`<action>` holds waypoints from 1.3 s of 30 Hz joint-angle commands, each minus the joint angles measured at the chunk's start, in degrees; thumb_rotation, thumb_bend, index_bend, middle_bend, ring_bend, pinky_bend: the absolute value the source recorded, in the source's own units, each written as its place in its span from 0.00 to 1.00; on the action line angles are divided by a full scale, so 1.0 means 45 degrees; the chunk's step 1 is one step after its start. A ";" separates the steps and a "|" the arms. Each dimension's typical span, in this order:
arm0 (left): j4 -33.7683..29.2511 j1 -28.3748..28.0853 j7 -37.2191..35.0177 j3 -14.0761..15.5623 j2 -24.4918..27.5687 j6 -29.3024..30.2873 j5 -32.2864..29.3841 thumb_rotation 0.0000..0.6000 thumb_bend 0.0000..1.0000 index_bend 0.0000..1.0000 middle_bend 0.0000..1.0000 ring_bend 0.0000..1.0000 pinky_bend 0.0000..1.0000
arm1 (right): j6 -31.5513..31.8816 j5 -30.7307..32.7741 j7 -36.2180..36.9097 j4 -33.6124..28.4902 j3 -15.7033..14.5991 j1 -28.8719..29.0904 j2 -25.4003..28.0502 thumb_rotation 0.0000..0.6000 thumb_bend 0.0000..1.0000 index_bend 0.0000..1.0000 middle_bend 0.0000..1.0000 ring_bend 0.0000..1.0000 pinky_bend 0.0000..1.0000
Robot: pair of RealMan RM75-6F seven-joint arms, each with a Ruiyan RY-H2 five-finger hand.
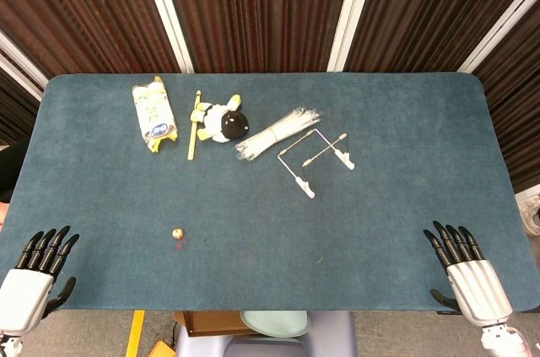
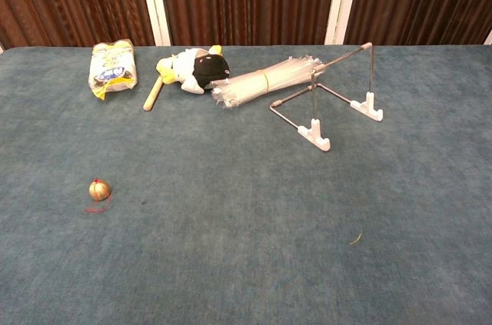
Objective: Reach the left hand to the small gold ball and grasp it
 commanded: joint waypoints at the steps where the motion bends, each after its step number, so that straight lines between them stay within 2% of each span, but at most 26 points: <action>1: 0.0142 -0.0024 -0.0042 -0.0010 -0.0101 -0.0009 0.0021 1.00 0.39 0.00 0.00 0.00 0.10 | -0.0081 -0.0008 -0.0085 0.0030 0.0018 0.0047 -0.0060 1.00 0.18 0.00 0.00 0.00 0.00; 5: 0.0284 -0.0263 -0.0279 0.0030 -0.0486 -0.0141 0.0343 1.00 0.39 0.00 0.00 0.00 0.11 | -0.0145 -0.0160 -0.0050 0.0090 -0.0095 0.0069 -0.0034 1.00 0.18 0.00 0.00 0.00 0.00; 7: 0.0576 -0.0516 -0.0647 -0.0124 -0.1012 -0.0239 0.0407 1.00 0.39 0.00 0.01 0.01 0.20 | -0.0074 -0.0214 -0.0032 0.0129 -0.0099 0.0051 -0.0043 1.00 0.18 0.00 0.00 0.00 0.00; 8: 0.0785 -0.0631 -0.0663 -0.0237 -0.1391 -0.0290 0.0399 1.00 0.39 0.00 0.04 0.04 0.29 | -0.0050 -0.0244 -0.0011 0.0120 -0.0116 0.0039 -0.0043 1.00 0.18 0.00 0.00 0.00 0.00; 9: 0.0991 -0.0736 -0.0612 -0.0321 -0.1706 -0.0301 0.0460 1.00 0.40 0.00 0.14 0.13 0.44 | -0.0033 -0.0283 0.0014 0.0108 -0.0135 0.0033 -0.0039 1.00 0.18 0.00 0.00 0.00 0.00; 10: 0.1271 -0.0876 -0.0565 -0.0405 -0.2030 -0.0295 0.0580 1.00 0.40 0.02 0.29 0.28 0.58 | 0.0003 -0.0335 0.0032 0.0096 -0.0148 0.0026 -0.0039 1.00 0.18 0.00 0.00 0.00 0.00; 11: 0.1665 -0.1088 -0.0634 -0.0494 -0.2450 -0.0413 0.0654 1.00 0.40 0.04 0.39 0.38 0.67 | 0.0068 -0.0421 0.0045 0.0090 -0.0153 0.0019 -0.0057 1.00 0.18 0.00 0.00 0.00 0.00; 12: 0.1865 -0.1259 -0.0868 -0.0495 -0.2695 -0.0667 0.0619 1.00 0.41 0.09 0.54 0.52 0.77 | 0.0100 -0.0473 0.0033 0.0110 -0.0153 0.0018 -0.0090 1.00 0.18 0.00 0.00 0.00 0.00; 15: 0.2216 -0.1817 -0.1841 -0.0612 -0.3258 -0.1533 0.0262 1.00 0.42 0.24 0.82 0.76 0.96 | 0.0036 -0.0592 -0.0026 0.0183 -0.0191 0.0055 -0.0214 1.00 0.18 0.00 0.00 0.00 0.00; 18: 0.2833 -0.2256 -0.2046 -0.0856 -0.3887 -0.1964 0.0037 1.00 0.44 0.32 0.98 0.95 1.00 | -0.0140 -0.0735 -0.0120 0.0175 -0.0296 0.0116 -0.0305 1.00 0.18 0.00 0.00 0.00 0.00; 20: 0.2968 -0.2476 -0.2187 -0.0846 -0.4124 -0.2458 -0.0169 1.00 0.45 0.35 1.00 1.00 1.00 | -0.0228 -0.0708 -0.0182 0.0194 -0.0313 0.0136 -0.0326 1.00 0.18 0.00 0.00 0.00 0.00; 25: 0.3191 -0.3002 -0.1813 -0.0824 -0.4665 -0.3453 -0.0487 1.00 0.45 0.39 1.00 1.00 1.00 | -0.0356 -0.0564 -0.0144 0.0194 -0.0290 0.0188 -0.0268 1.00 0.18 0.00 0.00 0.00 0.00; 29: 0.4060 -0.3332 -0.1411 -0.1127 -0.5400 -0.3608 -0.0746 1.00 0.46 0.43 1.00 1.00 1.00 | -0.0506 -0.0529 -0.0163 0.0182 -0.0327 0.0241 -0.0246 1.00 0.18 0.00 0.00 0.00 0.00; 33: 0.4910 -0.3552 -0.1775 -0.1392 -0.6068 -0.3474 -0.1033 1.00 0.47 0.46 1.00 1.00 1.00 | -0.0713 -0.0367 -0.0236 0.0167 -0.0291 0.0324 -0.0260 1.00 0.18 0.00 0.00 0.00 0.00; 39: 0.5533 -0.3878 -0.1934 -0.1443 -0.6446 -0.3784 -0.1351 1.00 0.46 0.47 1.00 1.00 1.00 | -0.0862 -0.0172 -0.0287 0.0141 -0.0218 0.0403 -0.0294 1.00 0.18 0.00 0.00 0.00 0.00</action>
